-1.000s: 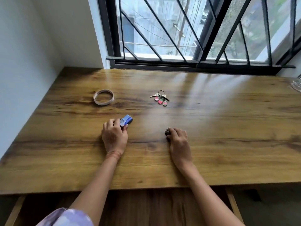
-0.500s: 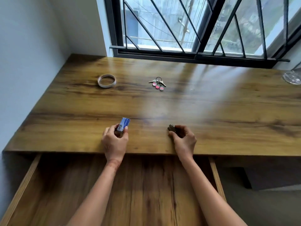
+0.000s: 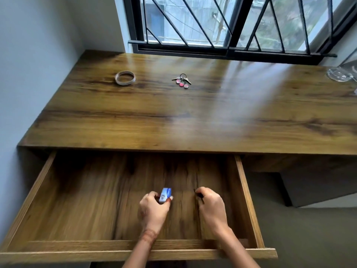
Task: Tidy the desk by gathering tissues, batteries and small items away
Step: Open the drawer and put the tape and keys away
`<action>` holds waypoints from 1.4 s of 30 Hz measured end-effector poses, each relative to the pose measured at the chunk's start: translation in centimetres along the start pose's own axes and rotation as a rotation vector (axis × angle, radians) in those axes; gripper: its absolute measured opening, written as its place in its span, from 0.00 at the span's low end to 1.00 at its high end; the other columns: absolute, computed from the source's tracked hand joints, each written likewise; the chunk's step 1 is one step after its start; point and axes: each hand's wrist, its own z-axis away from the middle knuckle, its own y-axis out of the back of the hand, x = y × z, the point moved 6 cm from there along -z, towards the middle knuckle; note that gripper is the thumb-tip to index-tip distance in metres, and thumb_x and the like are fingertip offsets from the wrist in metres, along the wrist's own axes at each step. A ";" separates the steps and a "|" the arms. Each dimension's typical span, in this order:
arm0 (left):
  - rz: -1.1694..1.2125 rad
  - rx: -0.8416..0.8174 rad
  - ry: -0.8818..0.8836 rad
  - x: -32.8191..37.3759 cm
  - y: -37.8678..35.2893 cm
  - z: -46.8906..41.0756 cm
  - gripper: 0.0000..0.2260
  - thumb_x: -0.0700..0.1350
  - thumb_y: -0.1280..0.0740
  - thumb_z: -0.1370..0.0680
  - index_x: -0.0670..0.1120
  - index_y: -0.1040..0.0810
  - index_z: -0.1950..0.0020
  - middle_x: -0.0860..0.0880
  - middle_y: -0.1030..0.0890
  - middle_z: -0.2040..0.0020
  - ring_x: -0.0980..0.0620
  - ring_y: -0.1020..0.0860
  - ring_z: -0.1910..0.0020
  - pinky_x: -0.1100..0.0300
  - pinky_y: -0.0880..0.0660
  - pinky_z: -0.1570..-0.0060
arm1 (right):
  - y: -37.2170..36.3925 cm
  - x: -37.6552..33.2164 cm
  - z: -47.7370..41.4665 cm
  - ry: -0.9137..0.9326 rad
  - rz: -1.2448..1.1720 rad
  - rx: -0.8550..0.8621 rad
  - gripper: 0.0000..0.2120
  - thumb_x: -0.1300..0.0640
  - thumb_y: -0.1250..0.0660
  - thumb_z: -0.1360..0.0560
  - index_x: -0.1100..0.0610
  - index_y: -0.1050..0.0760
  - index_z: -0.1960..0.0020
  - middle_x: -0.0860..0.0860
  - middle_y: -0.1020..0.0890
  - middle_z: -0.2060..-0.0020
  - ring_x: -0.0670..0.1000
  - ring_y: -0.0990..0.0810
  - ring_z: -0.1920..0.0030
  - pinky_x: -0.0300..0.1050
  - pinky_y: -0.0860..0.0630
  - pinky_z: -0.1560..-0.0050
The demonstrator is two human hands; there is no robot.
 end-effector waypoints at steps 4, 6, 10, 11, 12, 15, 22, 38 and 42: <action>-0.153 -0.129 -0.047 0.4 -1.5 0.9 0.17 0.55 0.27 0.33 0.43 0.21 0.53 0.44 0.19 0.52 0.46 0.21 0.52 0.61 0.29 0.61 | -0.7 -0.3 0.9 0.047 0.160 -0.096 0.08 0.69 0.35 0.29 0.59 0.22 0.53 0.54 0.17 0.59 0.55 0.18 0.58 0.46 0.22 0.59; -0.257 -0.199 -0.082 0.7 -2.3 1.3 0.21 0.55 0.27 0.32 0.43 0.24 0.47 0.45 0.21 0.47 0.47 0.22 0.47 0.59 0.27 0.57 | -0.5 -0.4 1.0 0.050 0.182 -0.120 0.09 0.69 0.38 0.28 0.60 0.24 0.51 0.55 0.18 0.56 0.56 0.19 0.54 0.48 0.23 0.57; -0.352 -0.298 -0.108 0.8 -3.2 1.9 0.26 0.55 0.26 0.32 0.42 0.29 0.41 0.45 0.24 0.42 0.49 0.24 0.43 0.60 0.26 0.51 | -0.8 -0.5 0.8 0.045 0.239 -0.172 0.13 0.70 0.41 0.27 0.60 0.26 0.45 0.56 0.21 0.48 0.57 0.23 0.46 0.48 0.26 0.52; -0.345 -0.305 -0.100 0.7 -3.2 1.9 0.27 0.55 0.26 0.33 0.42 0.28 0.42 0.44 0.23 0.42 0.48 0.23 0.44 0.60 0.26 0.52 | -0.8 -0.5 0.8 0.039 0.248 -0.182 0.14 0.70 0.41 0.27 0.60 0.27 0.44 0.56 0.22 0.47 0.56 0.24 0.45 0.47 0.26 0.51; -0.327 -0.308 -0.086 0.6 -3.1 1.8 0.27 0.56 0.25 0.34 0.41 0.28 0.43 0.44 0.22 0.44 0.48 0.22 0.45 0.60 0.26 0.54 | -0.8 -0.4 0.9 0.034 0.247 -0.183 0.15 0.70 0.41 0.27 0.59 0.27 0.43 0.55 0.22 0.46 0.56 0.24 0.44 0.46 0.26 0.51; -0.252 -0.281 -0.052 0.4 -2.5 1.7 0.27 0.57 0.25 0.36 0.41 0.26 0.47 0.43 0.20 0.50 0.48 0.20 0.52 0.59 0.26 0.59 | 0.0 -0.5 1.1 0.028 0.194 -0.102 0.14 0.69 0.38 0.27 0.59 0.26 0.44 0.54 0.20 0.49 0.54 0.23 0.47 0.46 0.25 0.54; -0.161 -0.036 -0.193 3.1 1.0 -0.1 0.14 0.52 0.34 0.25 0.40 0.22 0.54 0.46 0.20 0.63 0.49 0.22 0.63 0.63 0.34 0.72 | 2.3 -1.1 -0.4 0.057 0.059 0.097 0.07 0.64 0.30 0.31 0.55 0.20 0.54 0.49 0.17 0.59 0.48 0.19 0.58 0.40 0.22 0.64; -0.295 0.164 -0.413 14.7 10.0 -25.1 0.30 0.53 0.34 0.25 0.49 0.39 0.27 0.41 0.42 0.25 0.43 0.39 0.29 0.50 0.31 0.38 | 3.5 -9.1 -29.0 0.004 -0.158 0.277 0.12 0.60 0.34 0.27 0.61 0.26 0.44 0.56 0.23 0.45 0.57 0.26 0.43 0.47 0.29 0.47; -0.273 0.078 -0.301 14.6 9.6 -32.6 0.40 0.61 0.34 0.28 0.55 0.53 0.24 0.39 0.55 0.23 0.39 0.51 0.25 0.48 0.42 0.29 | 1.7 -7.9 -35.9 -0.078 -0.226 0.246 0.23 0.57 0.33 0.27 0.64 0.33 0.35 0.60 0.29 0.37 0.58 0.31 0.36 0.40 0.39 0.38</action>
